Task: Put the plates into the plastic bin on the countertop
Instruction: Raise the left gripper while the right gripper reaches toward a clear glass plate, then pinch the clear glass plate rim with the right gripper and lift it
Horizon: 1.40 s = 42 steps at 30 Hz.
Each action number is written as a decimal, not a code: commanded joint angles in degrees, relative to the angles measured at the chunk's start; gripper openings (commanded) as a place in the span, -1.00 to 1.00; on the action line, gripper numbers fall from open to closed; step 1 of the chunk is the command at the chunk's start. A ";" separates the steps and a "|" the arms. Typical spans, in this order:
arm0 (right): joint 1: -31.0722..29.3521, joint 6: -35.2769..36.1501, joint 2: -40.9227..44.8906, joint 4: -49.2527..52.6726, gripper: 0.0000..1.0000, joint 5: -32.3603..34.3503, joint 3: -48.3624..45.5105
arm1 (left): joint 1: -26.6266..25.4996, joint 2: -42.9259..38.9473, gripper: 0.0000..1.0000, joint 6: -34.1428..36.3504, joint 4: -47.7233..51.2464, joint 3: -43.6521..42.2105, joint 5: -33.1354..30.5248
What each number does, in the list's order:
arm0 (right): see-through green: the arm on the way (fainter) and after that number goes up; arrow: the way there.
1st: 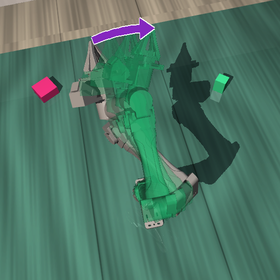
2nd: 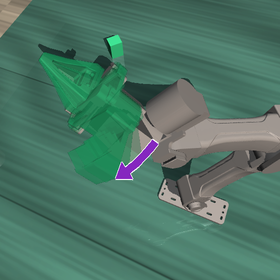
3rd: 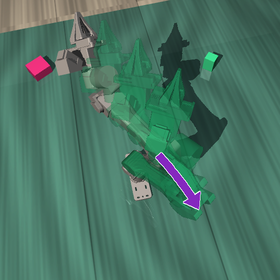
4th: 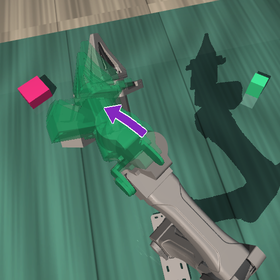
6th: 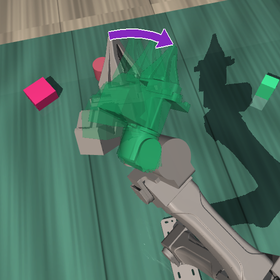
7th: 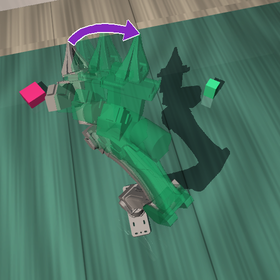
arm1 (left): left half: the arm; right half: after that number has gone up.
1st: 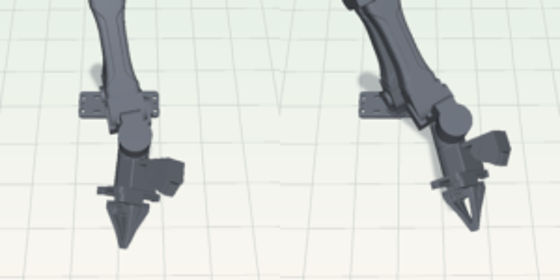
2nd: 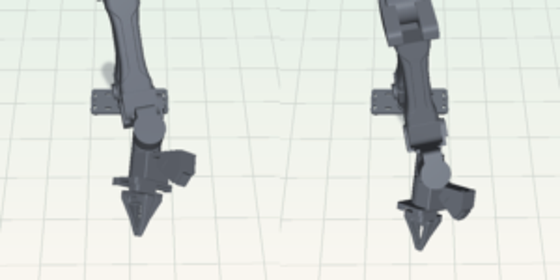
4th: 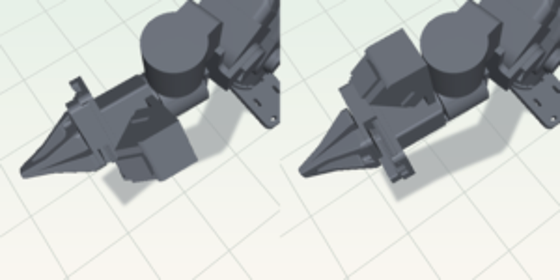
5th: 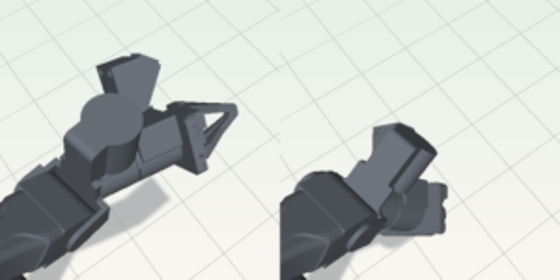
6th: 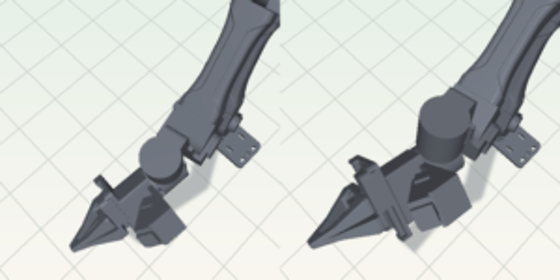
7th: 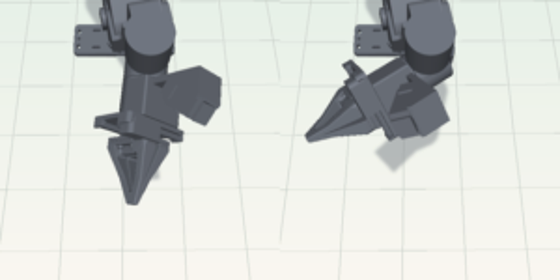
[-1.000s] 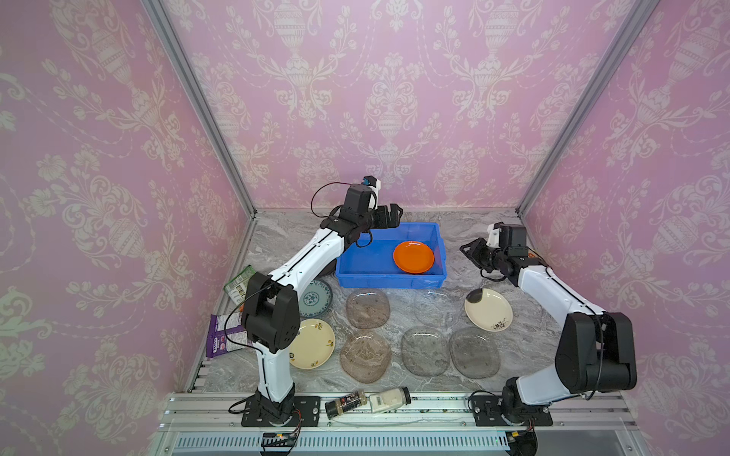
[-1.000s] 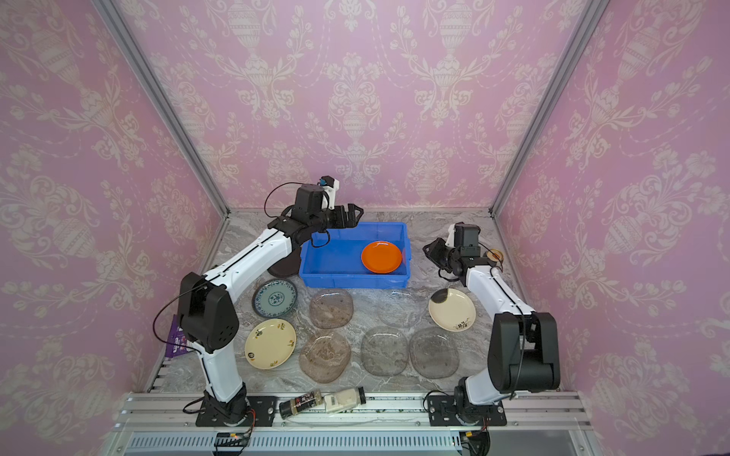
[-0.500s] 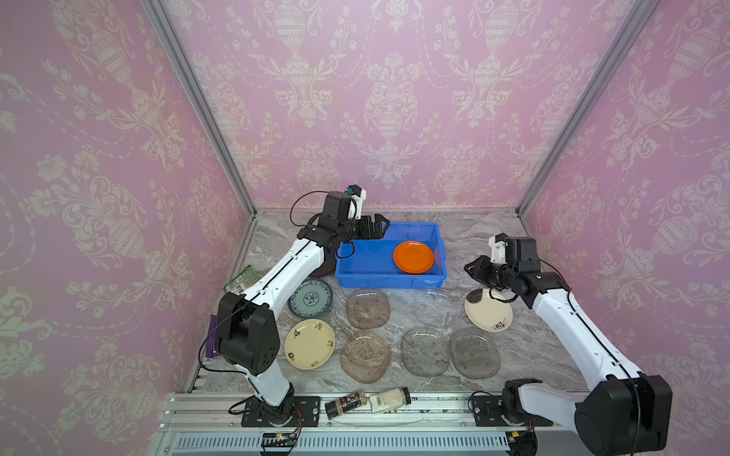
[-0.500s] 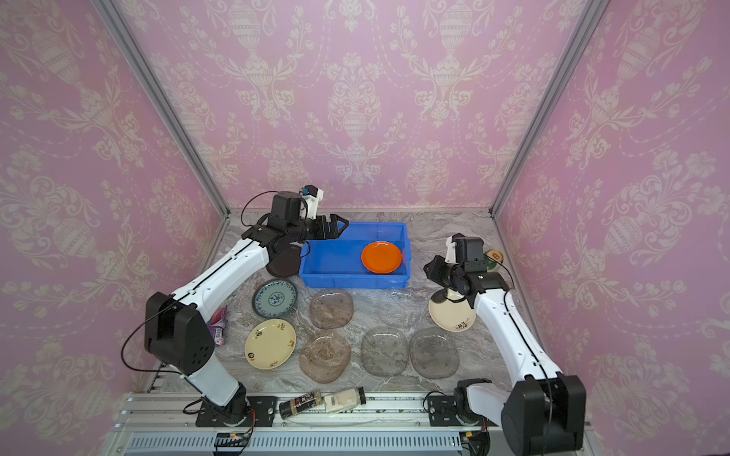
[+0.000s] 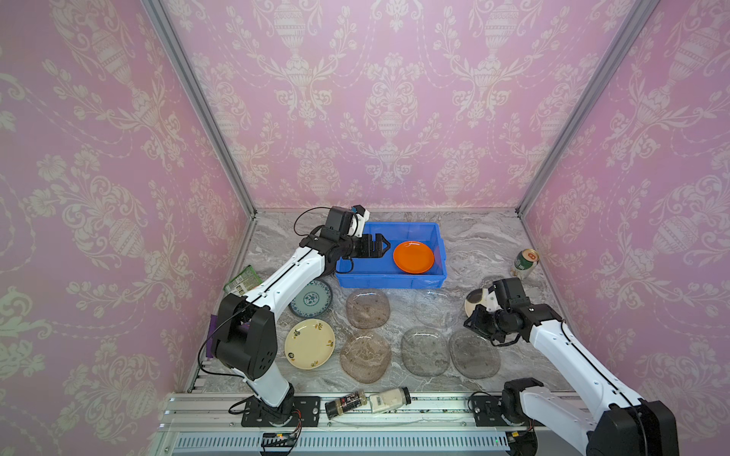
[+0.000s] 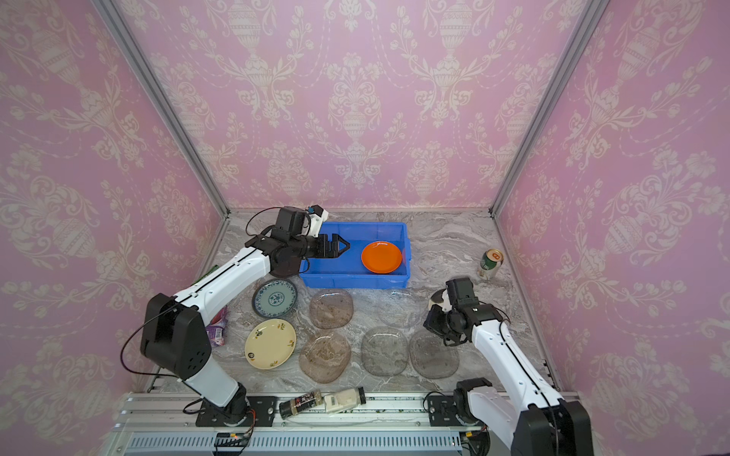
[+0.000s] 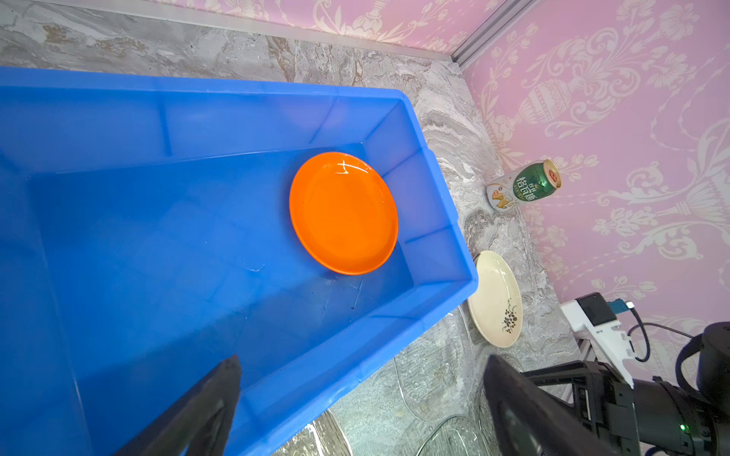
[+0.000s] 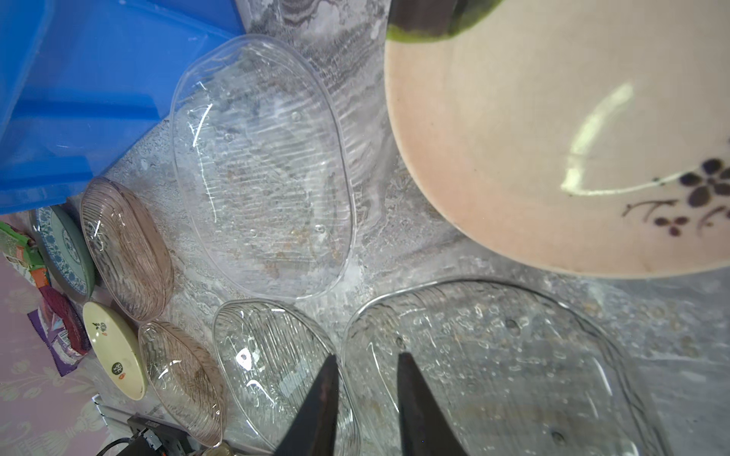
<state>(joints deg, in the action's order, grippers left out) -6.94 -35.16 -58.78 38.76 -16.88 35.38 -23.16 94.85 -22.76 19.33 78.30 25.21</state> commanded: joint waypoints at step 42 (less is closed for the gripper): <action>-2.36 -3.87 -21.62 -20.92 -0.71 1.54 1.45 | -0.05 2.89 0.97 -1.14 -5.64 -3.16 2.17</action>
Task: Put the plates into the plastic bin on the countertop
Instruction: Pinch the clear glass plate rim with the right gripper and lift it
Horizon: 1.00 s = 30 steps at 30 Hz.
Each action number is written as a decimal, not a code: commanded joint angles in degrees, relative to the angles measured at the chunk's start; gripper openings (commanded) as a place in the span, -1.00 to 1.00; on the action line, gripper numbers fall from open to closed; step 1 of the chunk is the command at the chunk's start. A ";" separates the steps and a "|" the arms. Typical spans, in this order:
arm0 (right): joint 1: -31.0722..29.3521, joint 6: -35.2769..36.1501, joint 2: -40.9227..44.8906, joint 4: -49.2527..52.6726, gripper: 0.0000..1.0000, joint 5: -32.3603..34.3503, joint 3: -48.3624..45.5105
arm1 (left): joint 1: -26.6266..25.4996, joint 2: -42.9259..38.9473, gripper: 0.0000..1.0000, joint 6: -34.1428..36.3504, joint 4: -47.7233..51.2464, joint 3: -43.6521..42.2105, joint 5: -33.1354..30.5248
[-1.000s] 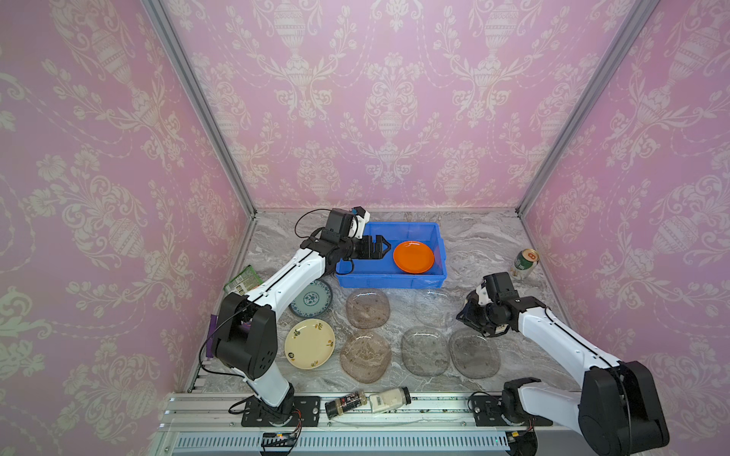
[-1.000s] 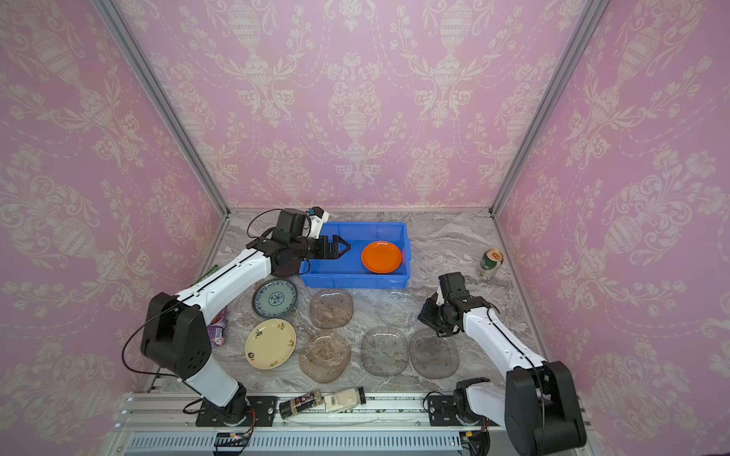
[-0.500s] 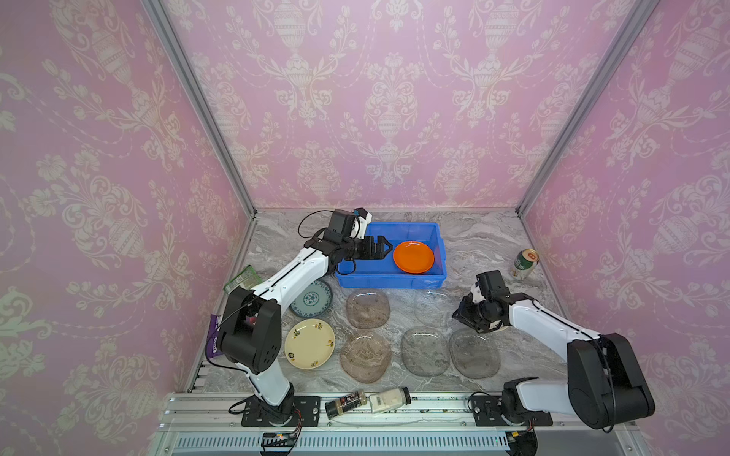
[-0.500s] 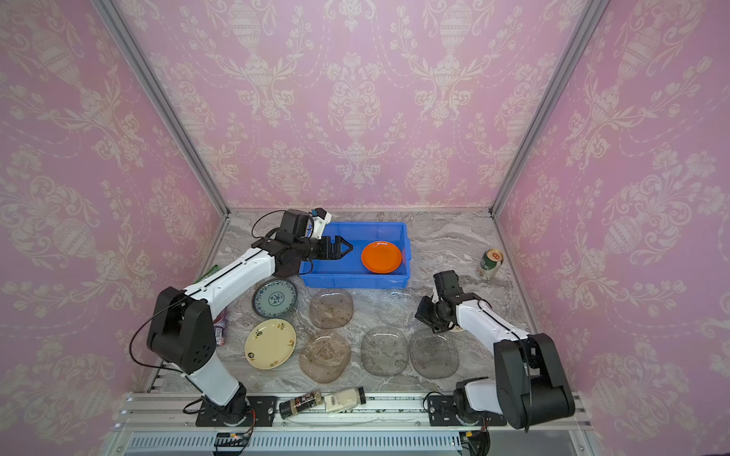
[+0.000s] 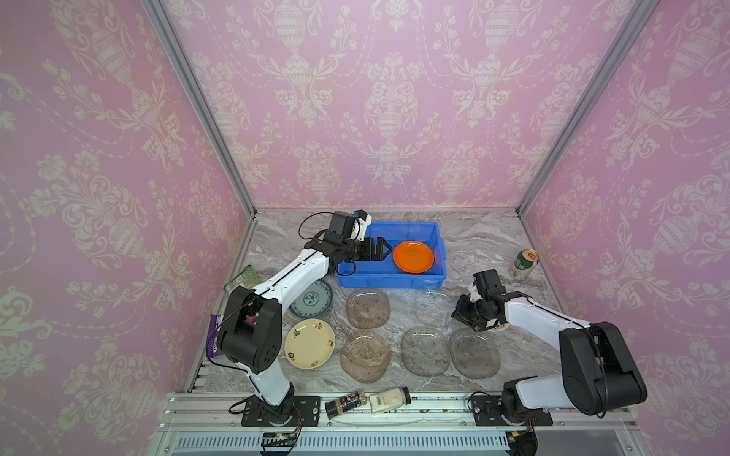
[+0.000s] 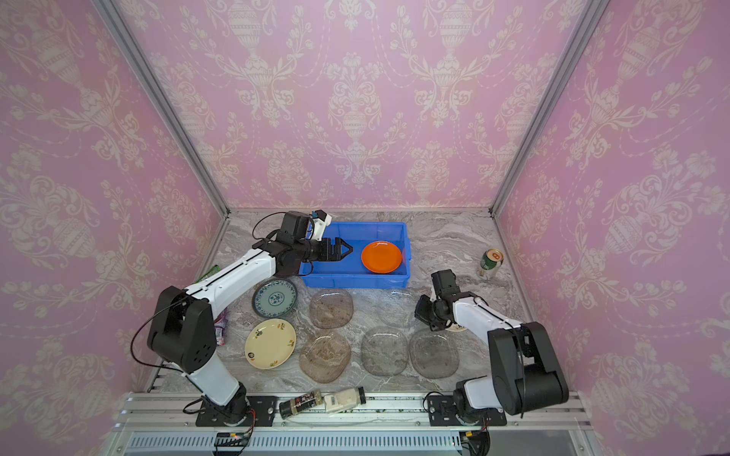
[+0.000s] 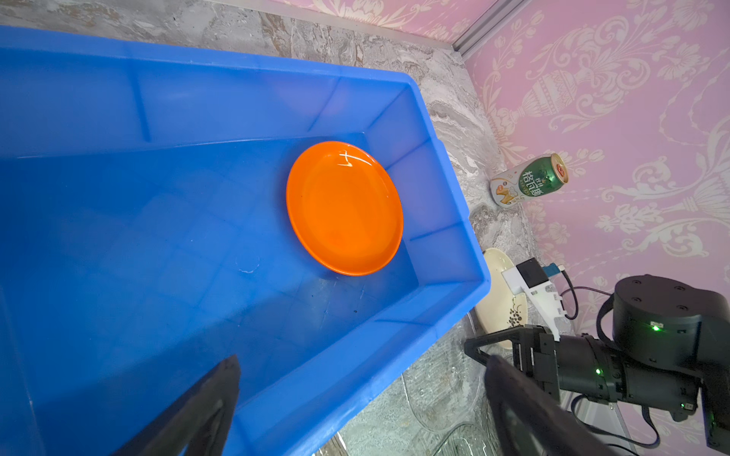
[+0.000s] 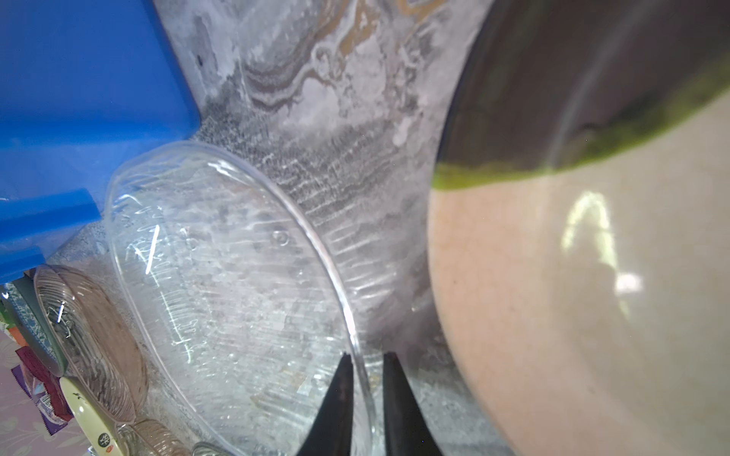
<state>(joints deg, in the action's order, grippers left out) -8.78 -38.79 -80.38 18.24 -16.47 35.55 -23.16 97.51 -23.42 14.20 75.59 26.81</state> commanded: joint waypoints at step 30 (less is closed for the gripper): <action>-1.06 4.16 21.64 27.00 -1.00 4.79 17.28 | 2.39 0.59 0.96 -3.27 -3.81 1.20 -1.93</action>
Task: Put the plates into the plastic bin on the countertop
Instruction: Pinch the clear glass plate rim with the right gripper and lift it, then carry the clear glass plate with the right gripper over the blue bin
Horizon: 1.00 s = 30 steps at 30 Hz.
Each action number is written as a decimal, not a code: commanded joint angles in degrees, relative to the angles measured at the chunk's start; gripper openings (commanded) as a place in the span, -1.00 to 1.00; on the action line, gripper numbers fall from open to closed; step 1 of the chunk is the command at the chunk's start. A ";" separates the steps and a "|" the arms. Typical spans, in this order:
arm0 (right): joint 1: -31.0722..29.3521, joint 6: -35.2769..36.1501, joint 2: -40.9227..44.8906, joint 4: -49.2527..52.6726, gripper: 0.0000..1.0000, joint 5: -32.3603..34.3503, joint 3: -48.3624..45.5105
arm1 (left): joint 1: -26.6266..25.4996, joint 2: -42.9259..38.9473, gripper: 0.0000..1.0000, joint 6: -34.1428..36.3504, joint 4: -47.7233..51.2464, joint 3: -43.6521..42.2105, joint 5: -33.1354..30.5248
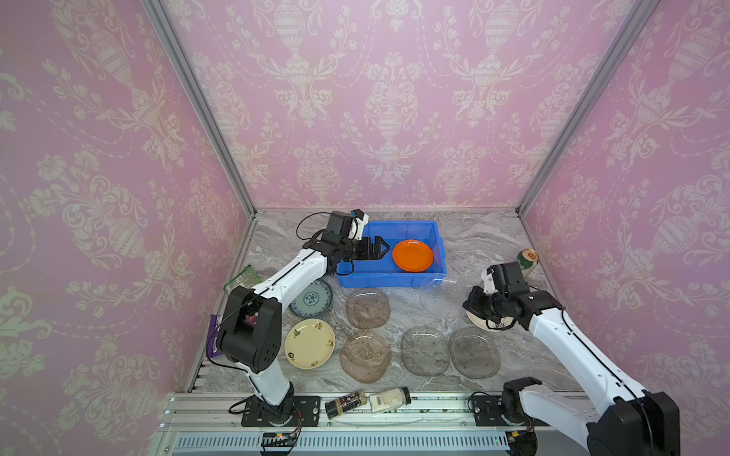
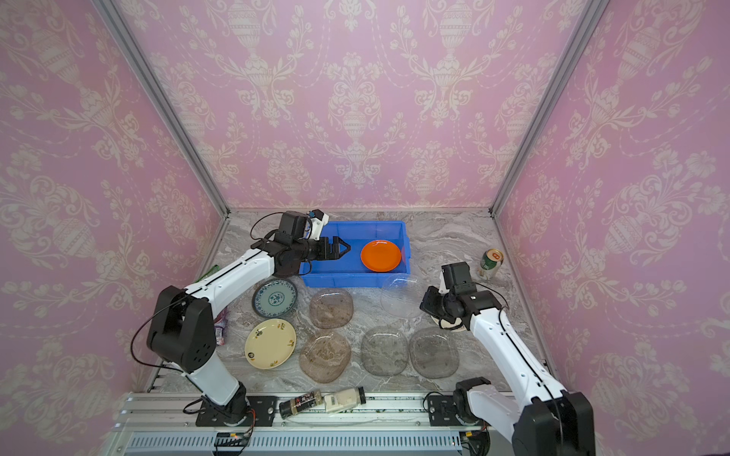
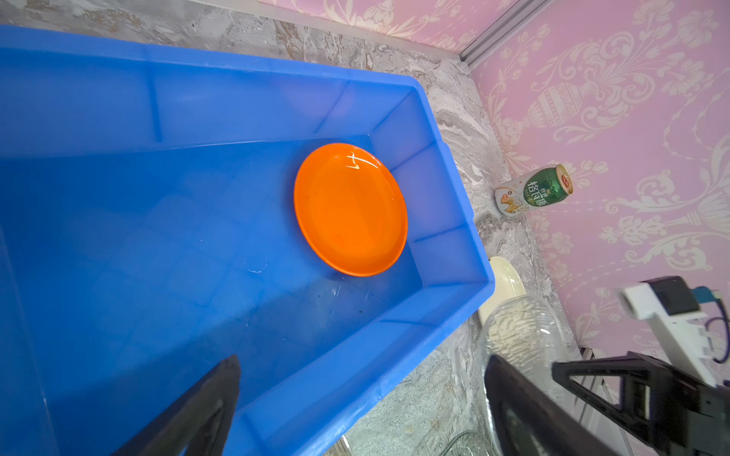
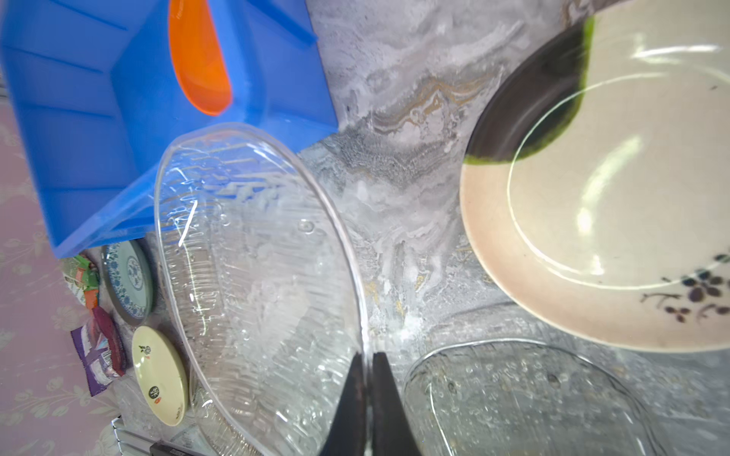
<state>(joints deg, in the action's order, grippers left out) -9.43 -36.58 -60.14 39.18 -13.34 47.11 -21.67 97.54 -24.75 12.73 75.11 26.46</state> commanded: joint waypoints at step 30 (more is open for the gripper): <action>-16.99 0.20 -66.05 -5.04 -1.00 -0.57 63.50 | 7.33 7.68 0.93 -2.10 8.56 17.84 -2.65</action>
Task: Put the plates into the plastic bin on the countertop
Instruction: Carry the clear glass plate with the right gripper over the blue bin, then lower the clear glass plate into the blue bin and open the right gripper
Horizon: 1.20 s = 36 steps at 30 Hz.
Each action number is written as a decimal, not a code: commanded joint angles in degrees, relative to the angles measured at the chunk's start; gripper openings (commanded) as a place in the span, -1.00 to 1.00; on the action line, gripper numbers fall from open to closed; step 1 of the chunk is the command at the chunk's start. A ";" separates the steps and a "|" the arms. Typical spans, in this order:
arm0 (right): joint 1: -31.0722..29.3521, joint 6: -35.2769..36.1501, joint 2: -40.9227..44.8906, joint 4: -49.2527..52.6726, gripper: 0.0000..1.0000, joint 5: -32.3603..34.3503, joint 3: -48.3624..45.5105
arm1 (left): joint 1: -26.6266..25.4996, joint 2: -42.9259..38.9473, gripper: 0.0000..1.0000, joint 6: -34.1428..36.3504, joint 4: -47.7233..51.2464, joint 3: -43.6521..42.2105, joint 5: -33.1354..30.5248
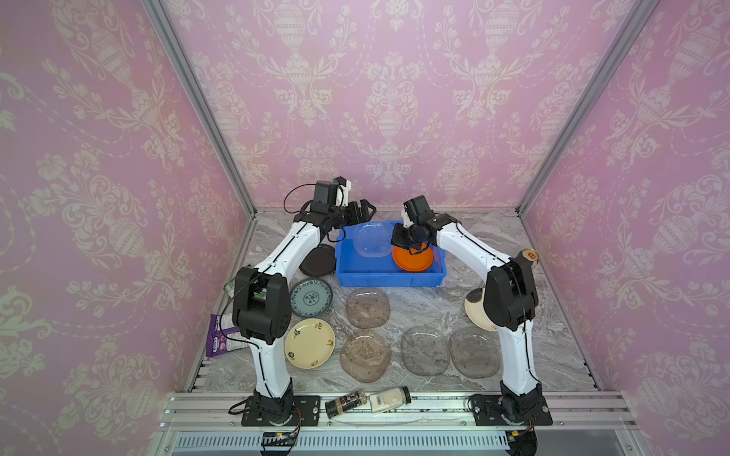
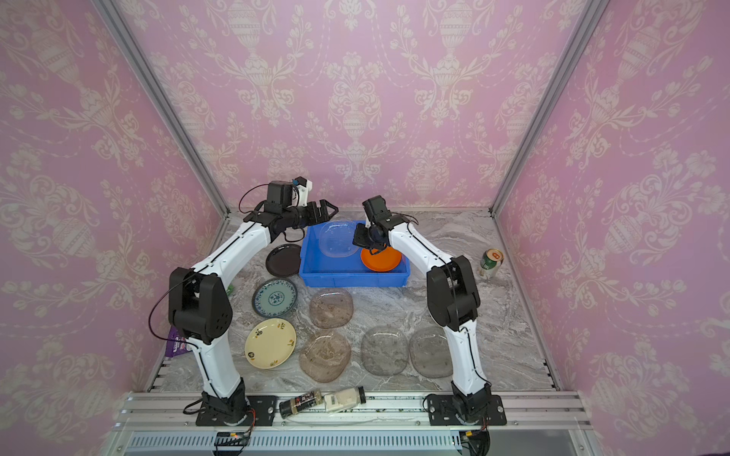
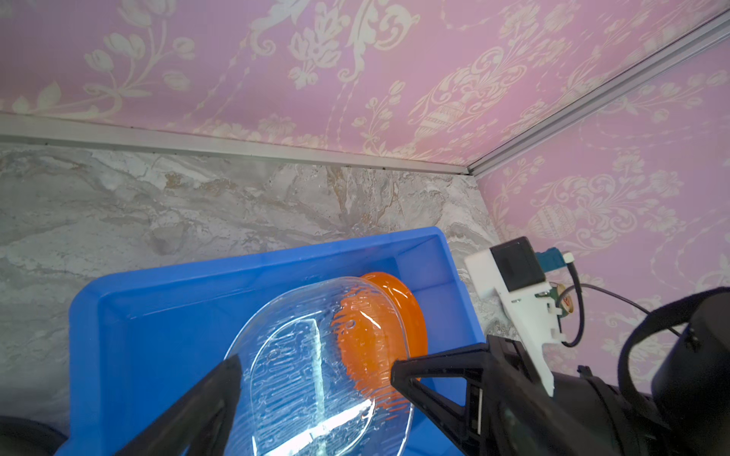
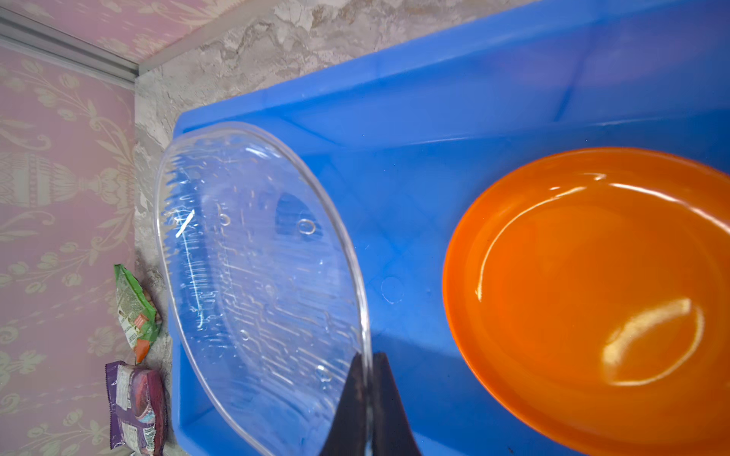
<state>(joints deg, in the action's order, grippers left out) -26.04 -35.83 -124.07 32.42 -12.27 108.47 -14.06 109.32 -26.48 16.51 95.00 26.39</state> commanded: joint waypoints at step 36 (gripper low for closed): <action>-2.35 -1.32 -15.23 4.09 -0.31 -3.56 12.44 | -2.89 -10.64 0.94 3.88 10.04 -10.69 -6.43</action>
<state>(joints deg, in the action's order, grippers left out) -28.16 -36.91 -139.44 36.36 -15.22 119.96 -16.71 99.42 -24.45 25.96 84.58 20.18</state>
